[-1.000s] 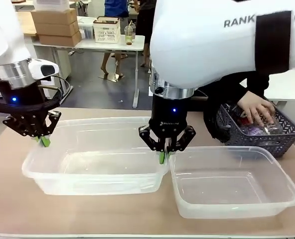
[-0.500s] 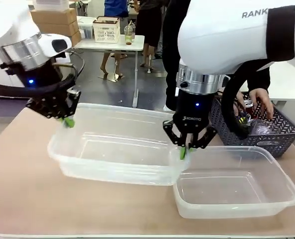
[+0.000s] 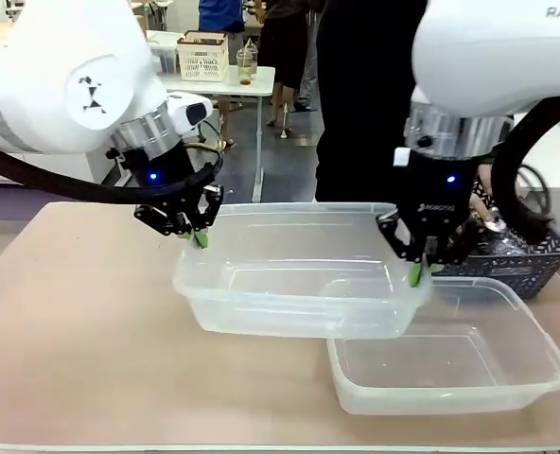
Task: Sort the waste into each basket.
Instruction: Pick up the Organizing box on the left side of the table and lift it.
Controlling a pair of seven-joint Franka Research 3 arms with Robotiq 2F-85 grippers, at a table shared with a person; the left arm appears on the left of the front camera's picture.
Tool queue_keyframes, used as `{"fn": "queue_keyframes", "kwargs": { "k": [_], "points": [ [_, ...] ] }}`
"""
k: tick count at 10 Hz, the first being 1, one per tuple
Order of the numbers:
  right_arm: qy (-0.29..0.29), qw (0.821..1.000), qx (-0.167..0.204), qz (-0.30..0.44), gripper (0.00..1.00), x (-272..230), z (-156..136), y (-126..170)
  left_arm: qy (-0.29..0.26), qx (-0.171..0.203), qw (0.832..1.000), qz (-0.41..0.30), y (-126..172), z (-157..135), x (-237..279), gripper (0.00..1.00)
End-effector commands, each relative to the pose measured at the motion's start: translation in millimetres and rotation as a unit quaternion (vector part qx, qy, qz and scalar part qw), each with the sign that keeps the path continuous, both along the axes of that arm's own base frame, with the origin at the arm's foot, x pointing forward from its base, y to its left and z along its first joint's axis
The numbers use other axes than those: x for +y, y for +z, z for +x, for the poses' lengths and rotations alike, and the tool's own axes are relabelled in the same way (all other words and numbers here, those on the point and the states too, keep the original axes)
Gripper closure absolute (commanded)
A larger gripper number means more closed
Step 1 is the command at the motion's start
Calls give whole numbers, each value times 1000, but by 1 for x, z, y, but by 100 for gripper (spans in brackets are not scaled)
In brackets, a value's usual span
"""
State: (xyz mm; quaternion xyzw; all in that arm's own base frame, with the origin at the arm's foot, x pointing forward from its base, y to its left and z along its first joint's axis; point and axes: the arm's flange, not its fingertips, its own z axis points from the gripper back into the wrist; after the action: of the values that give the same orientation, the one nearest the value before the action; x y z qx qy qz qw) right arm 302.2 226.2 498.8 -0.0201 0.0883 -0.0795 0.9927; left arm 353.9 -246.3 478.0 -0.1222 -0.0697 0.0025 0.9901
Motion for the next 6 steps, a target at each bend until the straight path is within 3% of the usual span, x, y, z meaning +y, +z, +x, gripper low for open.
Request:
{"fn": "queue_keyframes", "kwargs": {
  "k": [1, 5, 6],
  "points": [
    [23, 999, 8, -21, 94, -22, 17, -4, 28, -10, 999, -24, 6, 0, -6, 91],
    [48, 999, 2, 1, 94, -12, 28, -23, 92, -52, 994, -29, 0, 3, -4, 91],
    [14, 1000, -12, 4, 94, -8, 22, -23, 112, -78, 990, -29, -3, 3, 1, 91]
  ]
}}
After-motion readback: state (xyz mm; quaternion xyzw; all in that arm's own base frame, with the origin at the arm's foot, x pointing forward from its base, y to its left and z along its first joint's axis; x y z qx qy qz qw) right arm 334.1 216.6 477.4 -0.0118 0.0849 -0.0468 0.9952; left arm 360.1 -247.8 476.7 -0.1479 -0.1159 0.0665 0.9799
